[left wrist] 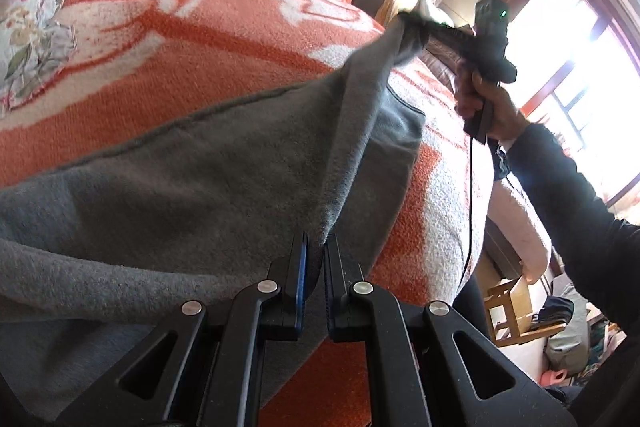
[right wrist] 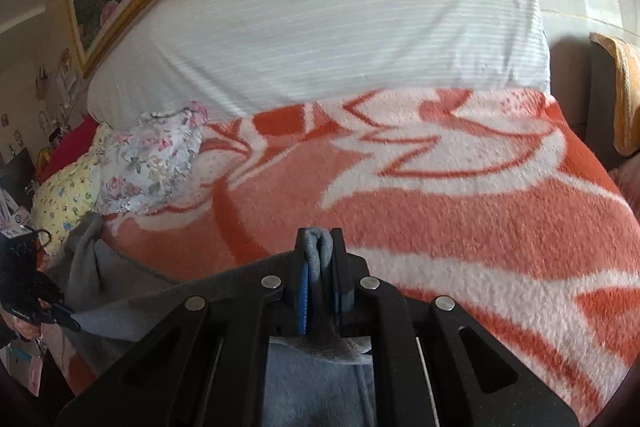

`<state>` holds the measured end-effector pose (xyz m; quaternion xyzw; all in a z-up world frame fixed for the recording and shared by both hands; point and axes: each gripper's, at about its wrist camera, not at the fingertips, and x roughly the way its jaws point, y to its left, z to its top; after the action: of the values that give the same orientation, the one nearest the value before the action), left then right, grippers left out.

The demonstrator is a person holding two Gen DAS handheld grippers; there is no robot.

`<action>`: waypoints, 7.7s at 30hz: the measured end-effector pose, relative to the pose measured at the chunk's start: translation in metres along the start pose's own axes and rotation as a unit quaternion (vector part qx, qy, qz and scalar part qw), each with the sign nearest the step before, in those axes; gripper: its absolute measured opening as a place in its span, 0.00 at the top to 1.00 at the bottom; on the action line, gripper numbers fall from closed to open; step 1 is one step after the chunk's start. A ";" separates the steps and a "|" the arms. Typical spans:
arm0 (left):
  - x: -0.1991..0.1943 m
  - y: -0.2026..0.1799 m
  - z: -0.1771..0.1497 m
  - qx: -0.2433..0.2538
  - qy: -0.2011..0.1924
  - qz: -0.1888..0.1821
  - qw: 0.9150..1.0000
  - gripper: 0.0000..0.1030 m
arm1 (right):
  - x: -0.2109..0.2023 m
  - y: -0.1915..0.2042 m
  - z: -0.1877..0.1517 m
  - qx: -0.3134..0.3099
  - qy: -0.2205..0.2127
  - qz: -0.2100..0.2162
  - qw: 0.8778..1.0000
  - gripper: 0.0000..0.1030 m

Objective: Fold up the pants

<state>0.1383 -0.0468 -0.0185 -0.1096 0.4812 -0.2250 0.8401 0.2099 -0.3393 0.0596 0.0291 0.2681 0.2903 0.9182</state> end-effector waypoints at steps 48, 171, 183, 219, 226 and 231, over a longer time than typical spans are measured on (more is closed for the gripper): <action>-0.101 0.096 -0.074 -0.123 -0.086 0.102 0.983 0.52 | -0.028 0.149 -0.092 0.024 0.085 0.033 0.996 0.26; -0.303 0.225 -0.313 -0.439 -0.387 0.187 0.789 0.77 | 0.254 0.461 -0.072 -0.014 0.230 0.150 0.961 0.87; -0.314 0.242 -0.364 -0.423 -0.323 0.279 0.799 0.75 | 0.316 0.506 -0.091 0.003 0.249 0.169 0.954 0.85; -0.114 0.054 -0.119 -0.095 -0.123 0.114 0.981 0.33 | -0.035 0.151 -0.159 0.246 0.085 -0.108 0.959 0.49; -0.058 0.017 -0.103 0.031 -0.025 0.152 0.987 0.33 | -0.044 0.123 -0.159 0.265 0.072 -0.108 0.956 0.49; -0.057 0.030 -0.113 0.049 0.009 0.183 0.982 0.33 | -0.027 0.118 -0.154 0.257 0.079 -0.095 0.958 0.49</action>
<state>0.0249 0.0106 -0.0447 0.0235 0.4889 -0.0919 0.8672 0.0517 -0.2716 -0.0349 0.2156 0.4066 0.1243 0.8791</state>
